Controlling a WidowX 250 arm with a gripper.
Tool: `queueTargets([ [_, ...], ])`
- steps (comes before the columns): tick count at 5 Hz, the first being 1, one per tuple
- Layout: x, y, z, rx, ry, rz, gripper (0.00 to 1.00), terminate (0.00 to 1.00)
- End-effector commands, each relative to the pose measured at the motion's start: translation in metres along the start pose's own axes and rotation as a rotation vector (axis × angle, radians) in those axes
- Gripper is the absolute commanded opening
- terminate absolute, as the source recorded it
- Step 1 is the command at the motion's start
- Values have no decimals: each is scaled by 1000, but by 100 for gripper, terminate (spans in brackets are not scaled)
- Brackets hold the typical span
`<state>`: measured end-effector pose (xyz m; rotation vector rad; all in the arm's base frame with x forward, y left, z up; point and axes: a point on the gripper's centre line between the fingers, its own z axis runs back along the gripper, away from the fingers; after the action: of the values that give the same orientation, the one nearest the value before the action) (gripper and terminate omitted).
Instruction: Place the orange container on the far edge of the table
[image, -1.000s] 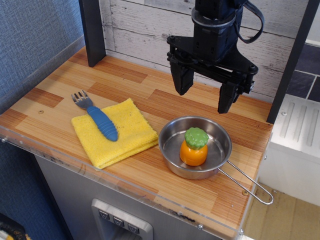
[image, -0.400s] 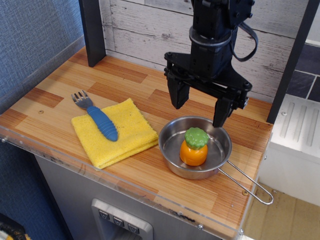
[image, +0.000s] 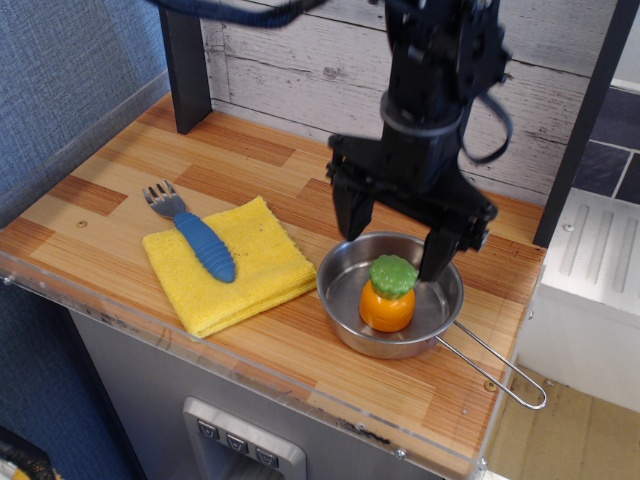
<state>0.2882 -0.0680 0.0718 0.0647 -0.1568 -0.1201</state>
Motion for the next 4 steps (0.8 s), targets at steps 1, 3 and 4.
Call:
queueTargets([
  [1,2,1,-12,-12,7,14,100,0],
  [3,-1,3,-32,-38,44,46,100,0],
  [4,-2,5,-34,-27,41,49,0,0],
])
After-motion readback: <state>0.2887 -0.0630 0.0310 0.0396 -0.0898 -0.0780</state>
